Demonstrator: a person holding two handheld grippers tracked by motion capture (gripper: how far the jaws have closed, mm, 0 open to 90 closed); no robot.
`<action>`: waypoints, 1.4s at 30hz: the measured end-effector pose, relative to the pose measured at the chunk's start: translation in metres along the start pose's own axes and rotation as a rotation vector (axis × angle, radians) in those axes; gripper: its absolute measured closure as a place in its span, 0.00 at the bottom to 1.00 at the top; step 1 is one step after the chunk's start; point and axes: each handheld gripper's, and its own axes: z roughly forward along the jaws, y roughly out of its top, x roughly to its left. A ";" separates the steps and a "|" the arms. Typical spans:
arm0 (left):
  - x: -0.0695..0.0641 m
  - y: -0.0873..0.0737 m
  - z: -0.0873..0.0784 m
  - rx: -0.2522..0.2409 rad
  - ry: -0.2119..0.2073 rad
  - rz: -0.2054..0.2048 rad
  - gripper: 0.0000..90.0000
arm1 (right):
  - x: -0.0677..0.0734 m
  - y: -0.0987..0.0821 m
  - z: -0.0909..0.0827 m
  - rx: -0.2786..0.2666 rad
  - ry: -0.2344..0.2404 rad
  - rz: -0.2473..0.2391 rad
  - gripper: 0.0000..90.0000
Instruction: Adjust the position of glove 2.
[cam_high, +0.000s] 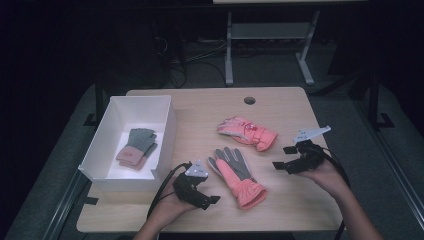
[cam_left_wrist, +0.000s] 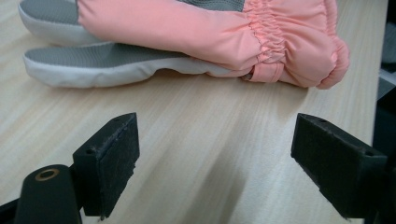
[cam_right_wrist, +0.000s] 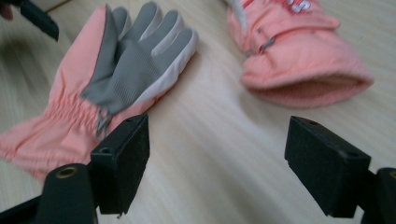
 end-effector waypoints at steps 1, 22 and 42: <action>0.000 0.000 0.000 0.000 0.000 0.000 0.17 | 0.000 0.000 0.000 0.000 0.000 0.000 0.24; 0.004 -0.003 0.007 0.008 -0.016 0.012 0.18 | -0.044 0.100 0.060 0.107 0.025 -0.102 0.28; 0.007 0.000 0.005 -0.005 -0.024 -0.006 0.21 | -0.070 0.098 0.116 0.147 0.021 -0.086 0.38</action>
